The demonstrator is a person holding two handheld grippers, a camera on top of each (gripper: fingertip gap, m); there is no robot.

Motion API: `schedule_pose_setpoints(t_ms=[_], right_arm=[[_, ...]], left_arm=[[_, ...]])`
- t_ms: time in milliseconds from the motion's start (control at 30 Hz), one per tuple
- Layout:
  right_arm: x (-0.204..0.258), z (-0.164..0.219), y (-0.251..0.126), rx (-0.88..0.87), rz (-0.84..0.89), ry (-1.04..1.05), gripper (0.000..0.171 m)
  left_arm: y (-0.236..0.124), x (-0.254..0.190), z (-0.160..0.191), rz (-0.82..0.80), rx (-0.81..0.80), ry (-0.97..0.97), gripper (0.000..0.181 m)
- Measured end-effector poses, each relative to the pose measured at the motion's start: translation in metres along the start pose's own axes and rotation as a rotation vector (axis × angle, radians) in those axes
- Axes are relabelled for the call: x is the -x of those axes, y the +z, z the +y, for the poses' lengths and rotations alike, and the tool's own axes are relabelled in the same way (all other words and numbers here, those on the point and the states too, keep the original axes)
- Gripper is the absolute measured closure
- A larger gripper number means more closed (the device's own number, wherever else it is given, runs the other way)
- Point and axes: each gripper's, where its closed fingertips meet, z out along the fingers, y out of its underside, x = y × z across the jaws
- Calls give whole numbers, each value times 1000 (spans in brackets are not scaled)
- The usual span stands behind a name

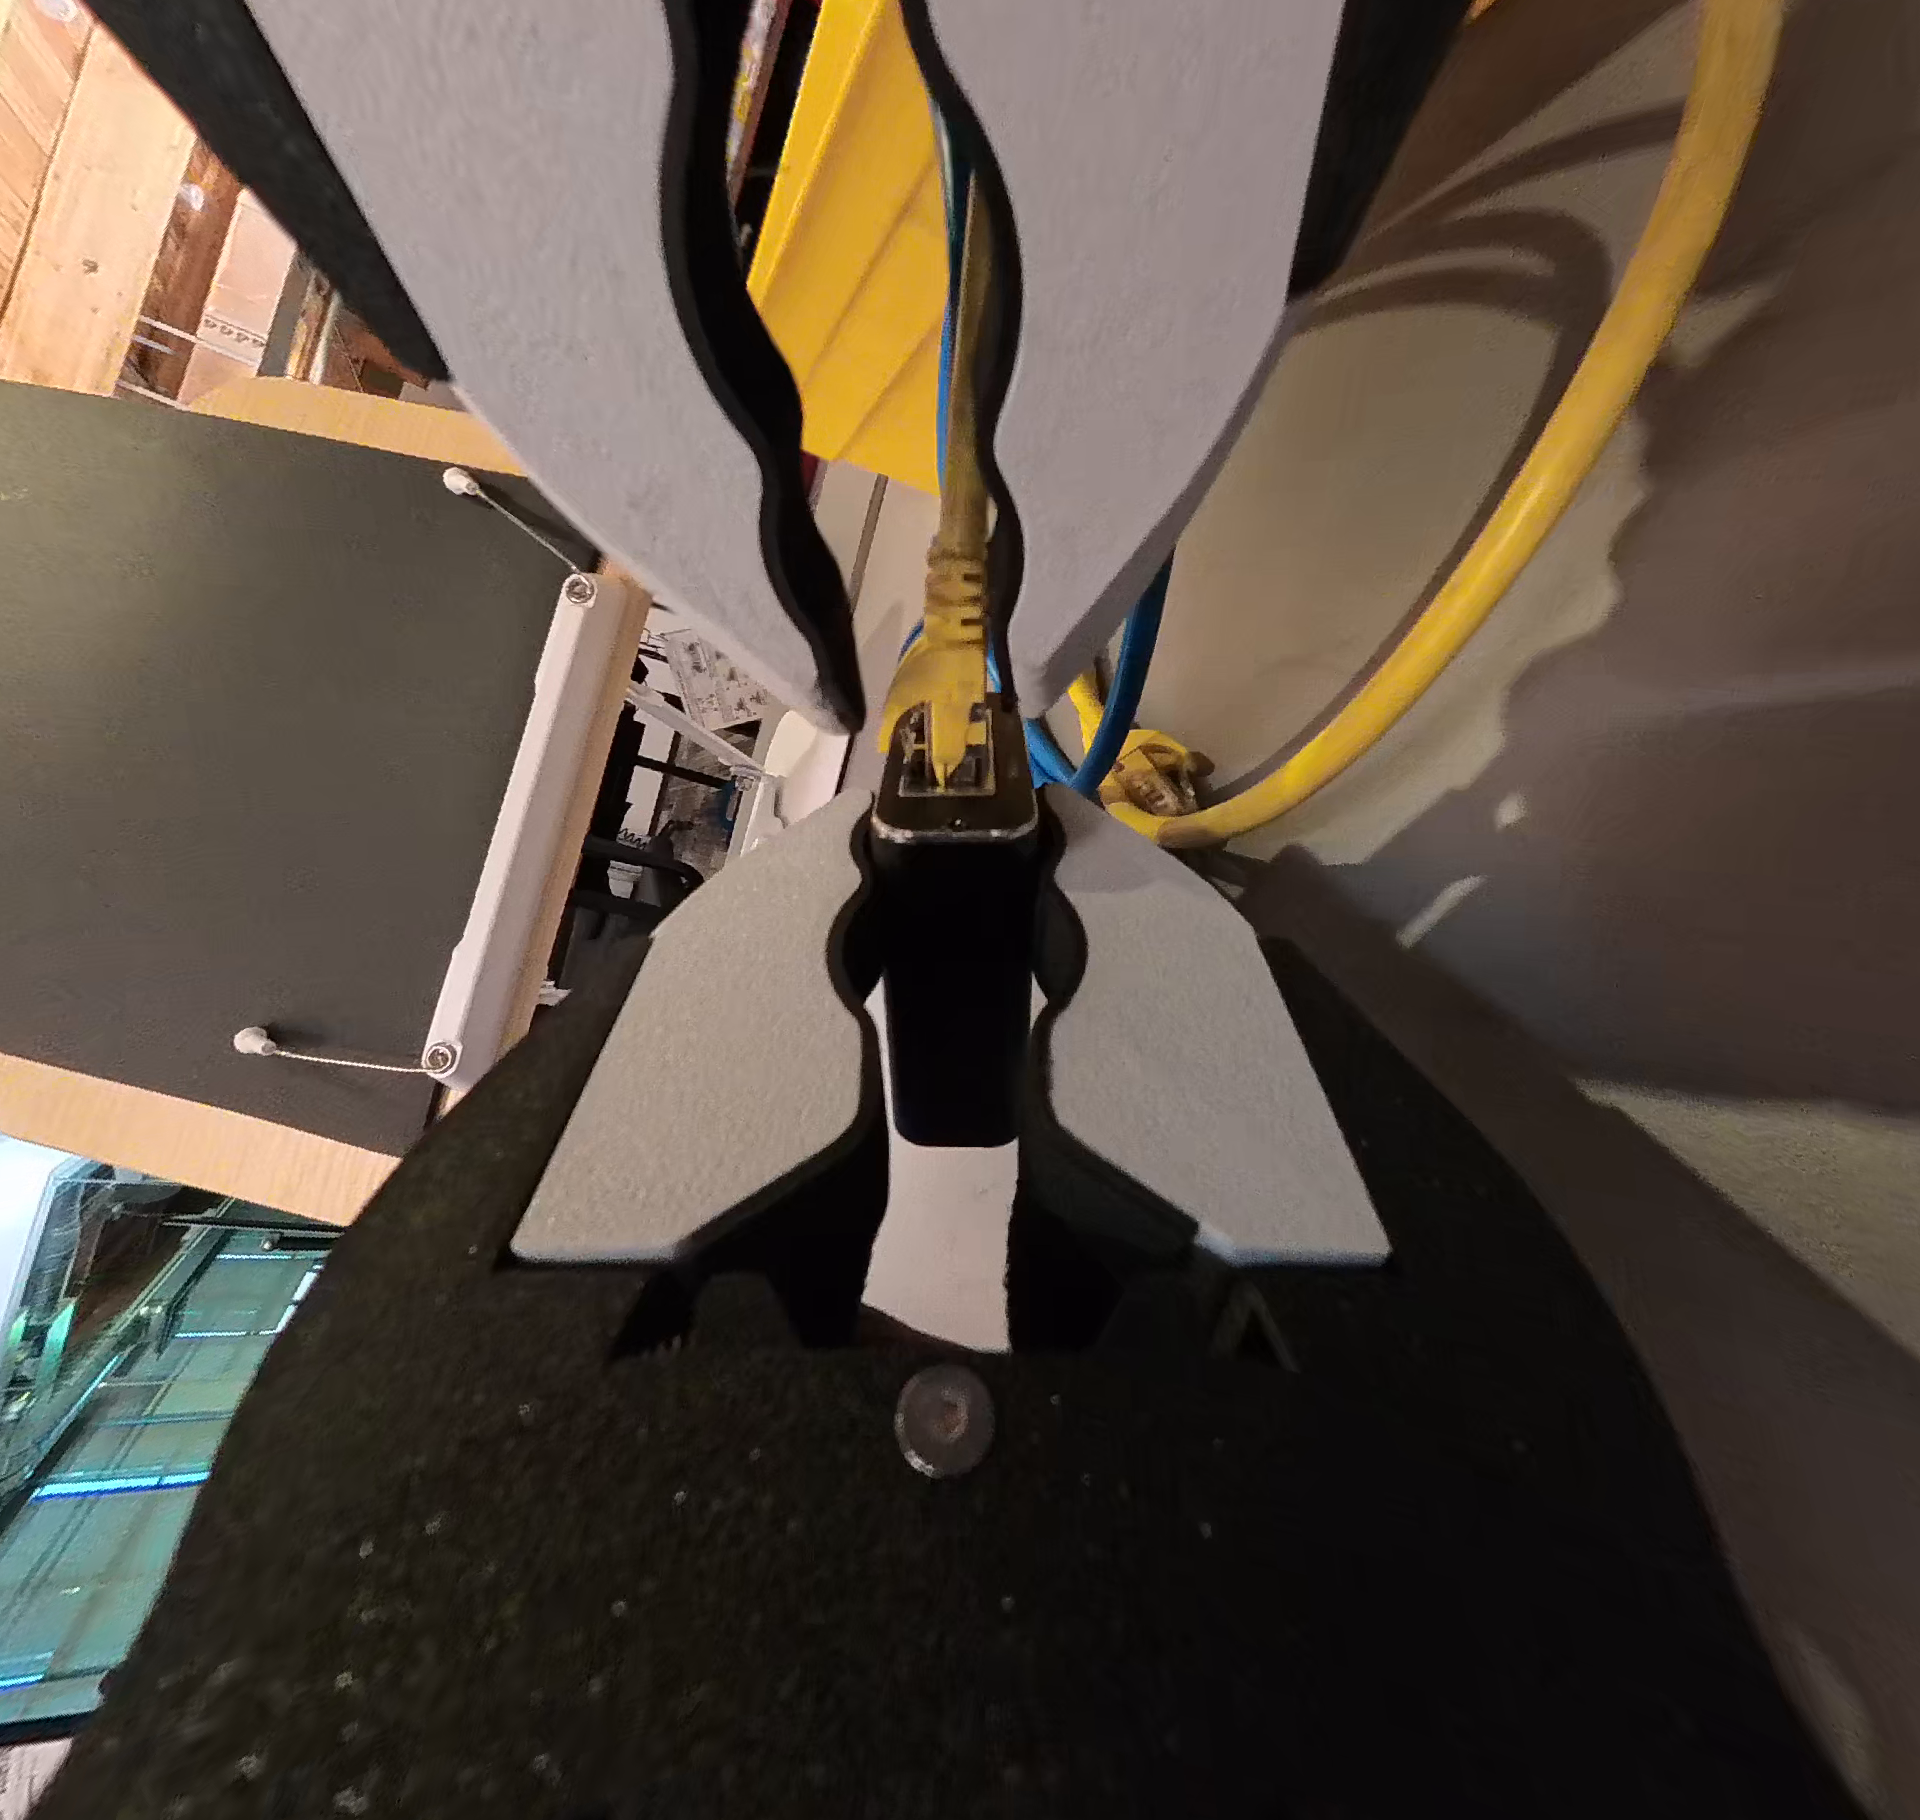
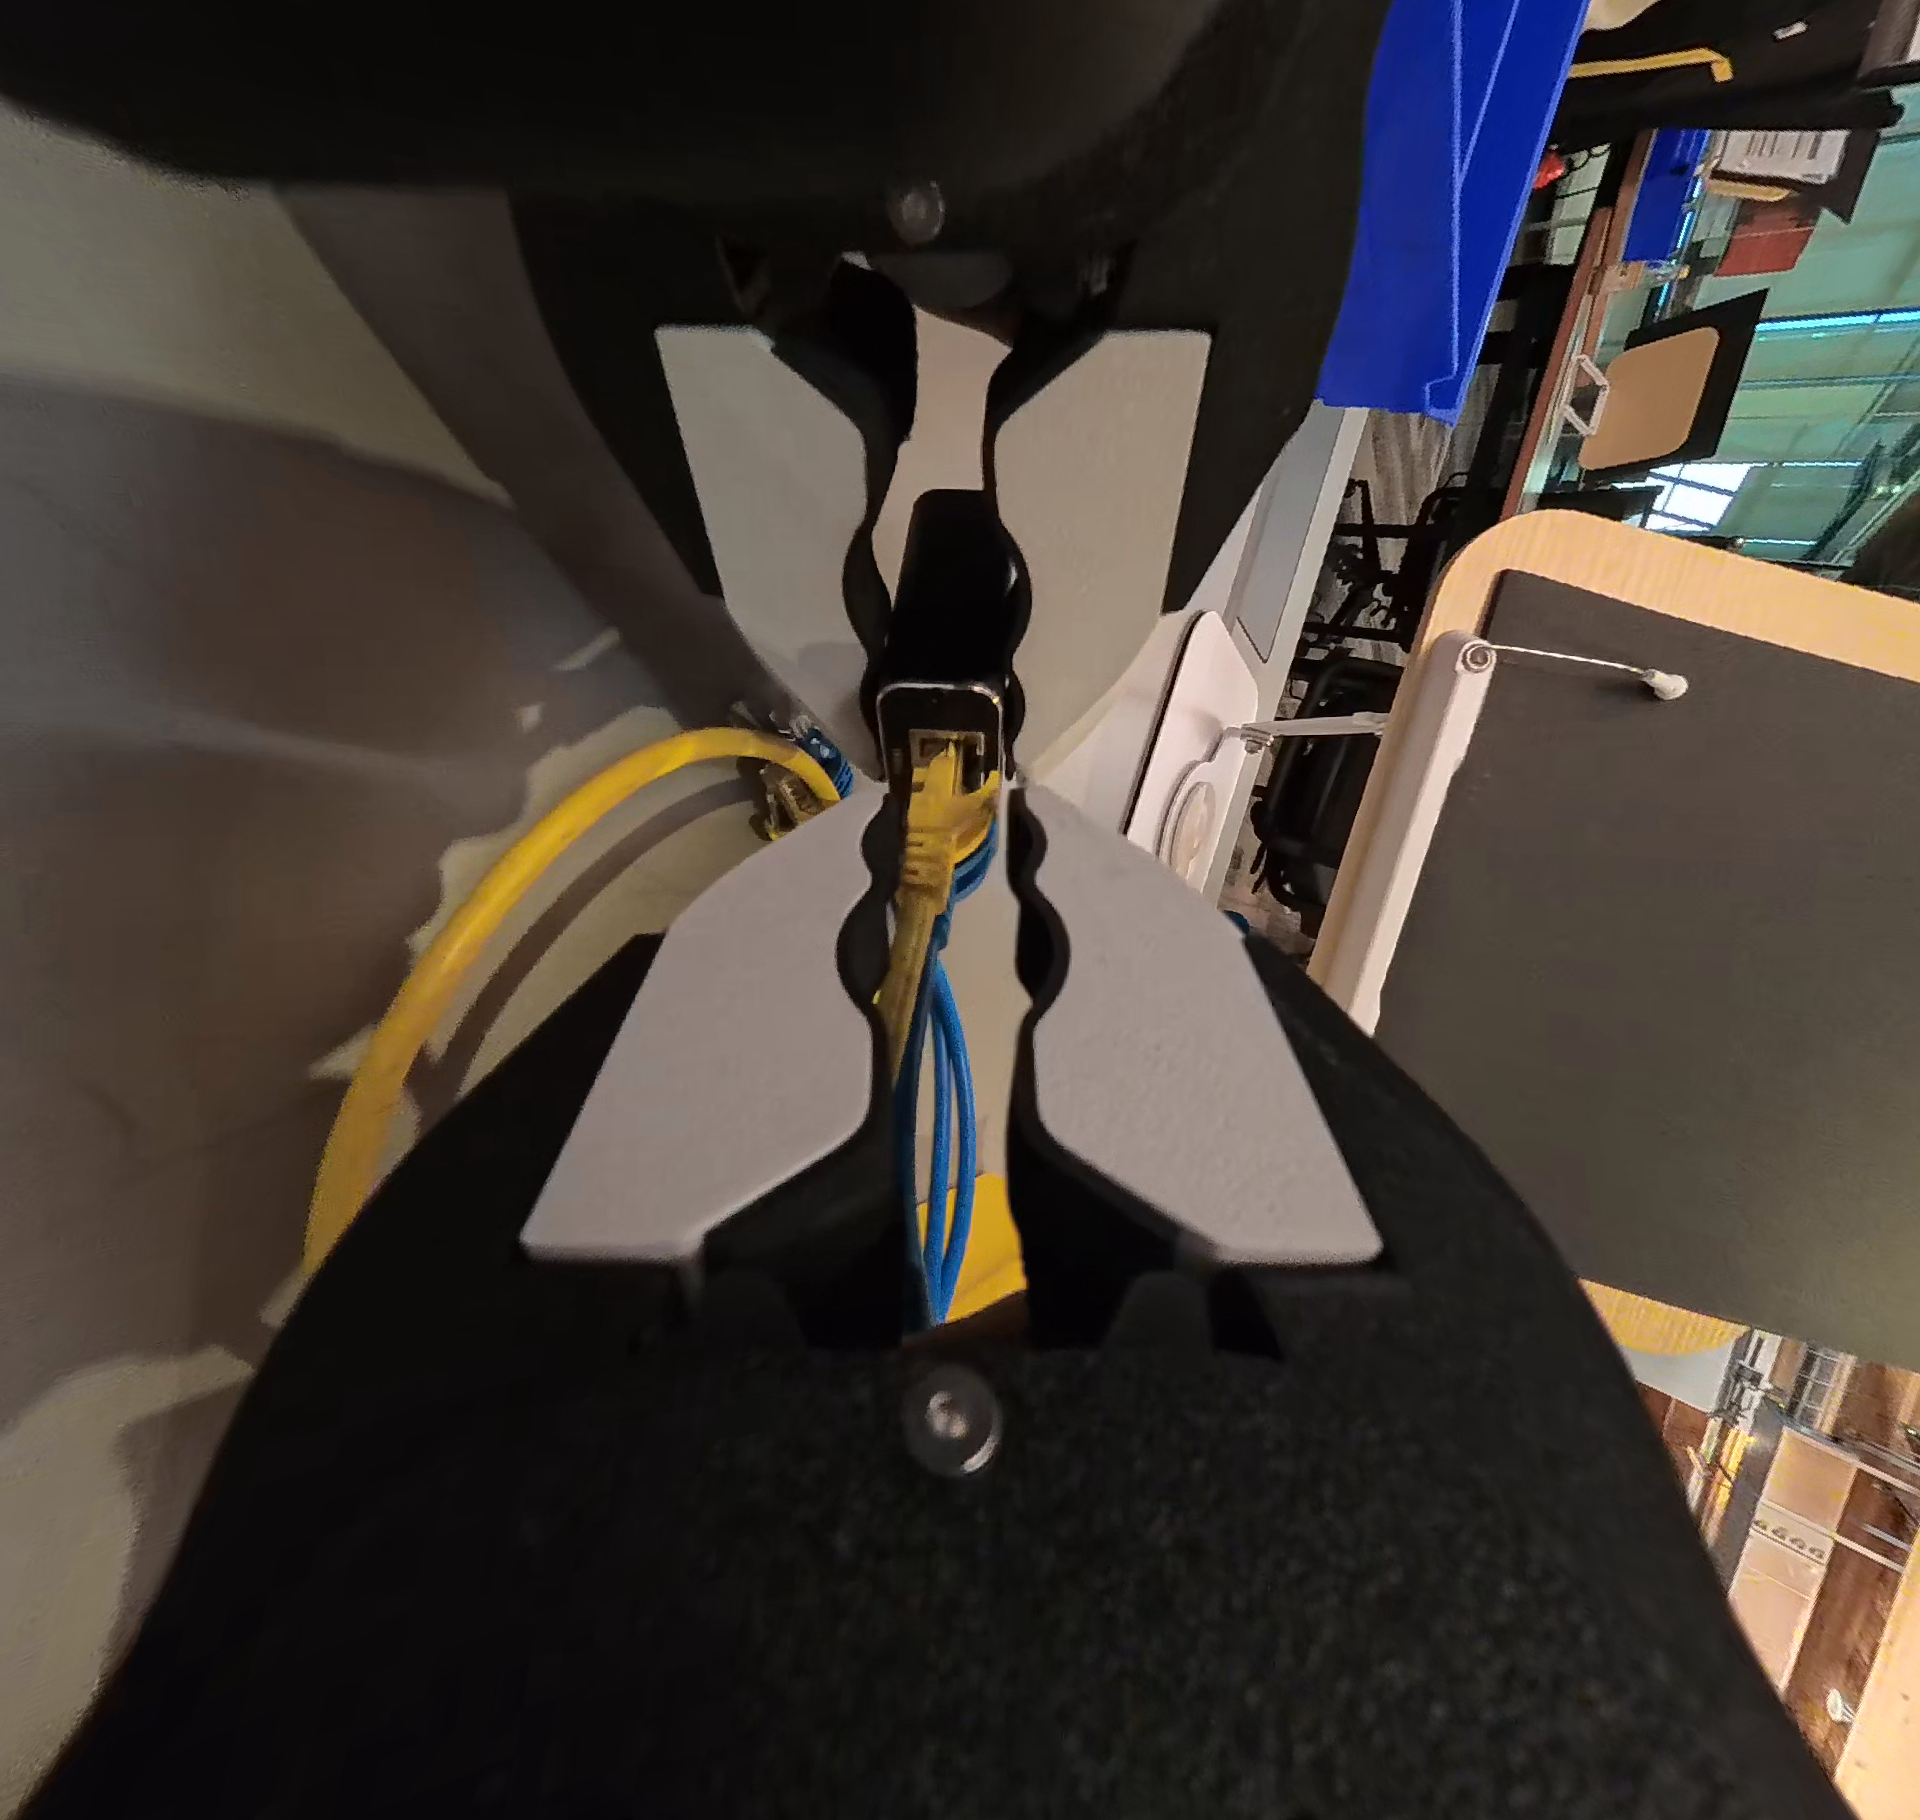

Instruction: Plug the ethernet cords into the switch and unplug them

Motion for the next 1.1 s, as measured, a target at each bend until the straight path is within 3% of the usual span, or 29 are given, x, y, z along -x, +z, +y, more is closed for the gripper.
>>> schedule_pose_setpoints(t_ms=[367, 867, 1100], right_arm=[[10, 4, 7, 6, -70, 71, 158], [-5, 7, -6, 33, 9, 31, 159], [0, 7, -15, -1, -11, 99, 159]], left_arm=[[2, -11, 2, 49, 15, -17, 157], [1, 6, -6, -31, 0, -69, 155], [-2, 0, -16, 4, -32, -95, 155]])
